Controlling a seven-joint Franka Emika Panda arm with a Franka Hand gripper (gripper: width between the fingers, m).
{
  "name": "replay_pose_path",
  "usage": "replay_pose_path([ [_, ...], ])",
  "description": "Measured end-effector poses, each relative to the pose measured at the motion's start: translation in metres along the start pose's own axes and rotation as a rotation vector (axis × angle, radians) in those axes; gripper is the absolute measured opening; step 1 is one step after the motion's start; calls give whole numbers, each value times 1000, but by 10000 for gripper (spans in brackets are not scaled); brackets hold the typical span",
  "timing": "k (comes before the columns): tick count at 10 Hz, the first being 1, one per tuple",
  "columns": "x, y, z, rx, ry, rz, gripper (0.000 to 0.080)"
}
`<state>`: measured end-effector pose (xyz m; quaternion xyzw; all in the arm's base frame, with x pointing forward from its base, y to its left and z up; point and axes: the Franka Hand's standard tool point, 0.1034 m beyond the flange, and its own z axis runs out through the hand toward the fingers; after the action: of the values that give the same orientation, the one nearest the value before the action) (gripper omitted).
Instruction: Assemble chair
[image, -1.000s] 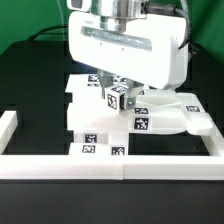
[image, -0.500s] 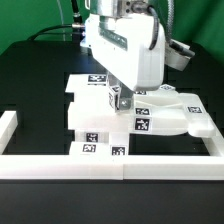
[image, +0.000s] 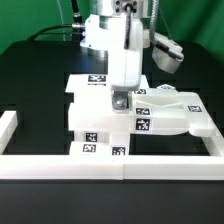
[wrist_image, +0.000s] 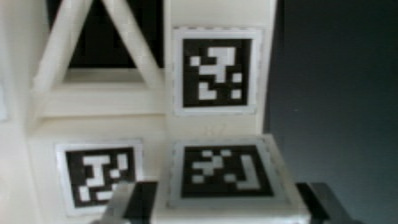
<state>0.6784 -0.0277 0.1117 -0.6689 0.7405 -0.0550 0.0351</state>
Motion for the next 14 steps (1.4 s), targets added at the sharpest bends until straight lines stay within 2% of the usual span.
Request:
replay_pose_path([
  [7, -4, 1, 1, -3, -15, 409, 271],
  [11, -8, 1, 1, -5, -38, 447, 271],
  [12, -8, 1, 1, -6, -37, 438, 374],
  [13, -8, 1, 2, -5, -37, 392, 525],
  [14, -5, 1, 1, -7, -37, 326, 525],
])
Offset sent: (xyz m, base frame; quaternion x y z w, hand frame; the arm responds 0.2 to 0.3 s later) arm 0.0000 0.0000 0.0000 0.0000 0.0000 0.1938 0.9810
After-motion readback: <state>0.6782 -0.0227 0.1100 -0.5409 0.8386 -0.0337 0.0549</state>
